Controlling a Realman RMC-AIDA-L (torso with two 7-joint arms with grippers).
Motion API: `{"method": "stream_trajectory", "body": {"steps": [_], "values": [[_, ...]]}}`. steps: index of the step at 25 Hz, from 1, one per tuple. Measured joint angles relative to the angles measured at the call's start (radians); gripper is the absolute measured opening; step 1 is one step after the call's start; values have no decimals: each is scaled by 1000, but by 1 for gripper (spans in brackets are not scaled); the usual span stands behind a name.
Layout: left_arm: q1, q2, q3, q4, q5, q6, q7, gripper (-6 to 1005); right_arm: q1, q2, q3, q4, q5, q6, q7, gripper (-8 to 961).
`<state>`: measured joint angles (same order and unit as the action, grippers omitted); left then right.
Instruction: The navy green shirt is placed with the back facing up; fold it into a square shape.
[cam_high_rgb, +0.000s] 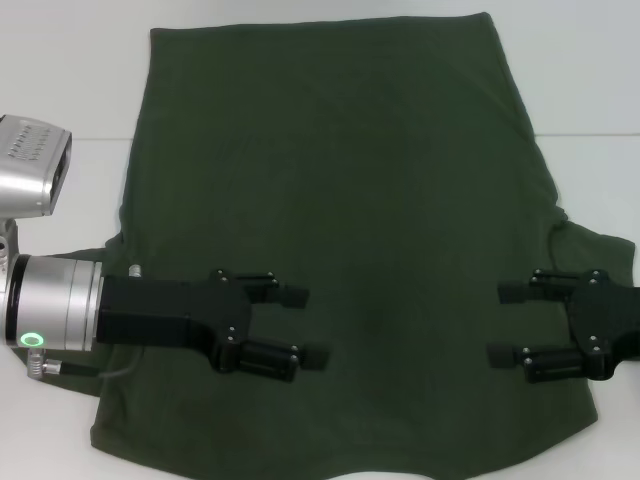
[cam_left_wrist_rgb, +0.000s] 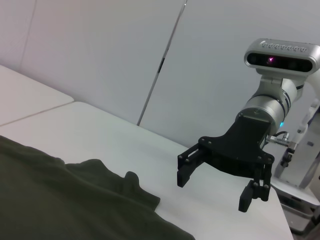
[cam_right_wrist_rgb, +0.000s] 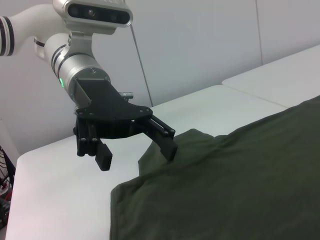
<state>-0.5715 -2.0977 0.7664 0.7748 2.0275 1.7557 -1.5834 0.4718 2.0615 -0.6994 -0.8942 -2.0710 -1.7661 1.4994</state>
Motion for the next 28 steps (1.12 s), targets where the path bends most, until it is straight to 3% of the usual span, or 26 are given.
{"method": "stream_trajectory", "body": {"steps": [28], "values": [[-1,2,5,0,7,2,-6,901,-1,-3,0,6,-5,-1,4,914]]}}
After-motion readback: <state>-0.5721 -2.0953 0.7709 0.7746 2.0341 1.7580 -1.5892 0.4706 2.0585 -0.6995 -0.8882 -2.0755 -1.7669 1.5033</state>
